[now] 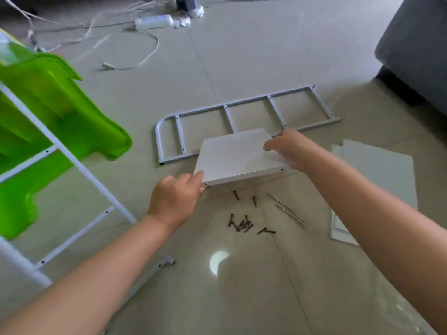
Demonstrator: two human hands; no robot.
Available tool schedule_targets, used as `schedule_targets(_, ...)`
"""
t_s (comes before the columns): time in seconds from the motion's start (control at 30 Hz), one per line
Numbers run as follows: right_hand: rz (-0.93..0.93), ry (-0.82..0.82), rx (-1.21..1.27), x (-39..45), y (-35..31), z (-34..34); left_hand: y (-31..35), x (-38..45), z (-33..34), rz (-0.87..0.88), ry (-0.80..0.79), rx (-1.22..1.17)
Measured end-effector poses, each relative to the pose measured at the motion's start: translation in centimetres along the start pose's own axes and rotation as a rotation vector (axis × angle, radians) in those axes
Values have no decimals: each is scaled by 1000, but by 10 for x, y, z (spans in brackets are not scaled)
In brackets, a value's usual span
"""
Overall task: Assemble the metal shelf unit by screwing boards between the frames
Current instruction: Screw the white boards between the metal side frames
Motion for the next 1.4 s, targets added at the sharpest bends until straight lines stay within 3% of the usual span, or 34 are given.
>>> schedule_targets(0.23, -20, -307, 2, -34, -80, 79, -69, -60, -57, -166, -7, 83)
schedule_targets(0.37, -197, -453, 97, -52, -118, 92, -101, -79, -74, -336, 38, 16)
schedule_targets(0.47, -463, -326, -15, -61, -137, 90, -115, -83, -86, -405, 104, -22)
schedule_targets(0.53, -543, -223, -85, -65, -140, 93, -120, -84, -91, -488, 76, -63)
schedule_targets(0.63, -520, -264, 40, -68, -136, 95, -126, -85, -91, -559, 40, -123)
schedule_targets(0.83, -449, -363, 257, -71, -137, 96, -126, -102, -89, -649, 181, -316)
schedule_targets(1.2, -482, -343, 258, -68, -139, 96, -127, -109, -86, -637, 259, -474)
schedule_targets(1.4, -475, -239, 251, -68, -149, 97, -123, -106, -88, -638, 286, -463)
Point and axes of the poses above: each hand's wrist, its own x-axis towards the middle knuckle, its own z-axis out of the palm, y = z × x, the point moved 4 cm from there along x, towards the middle knuckle, and after that the axes turned 2 degrees about z, right-handed, at the moved point
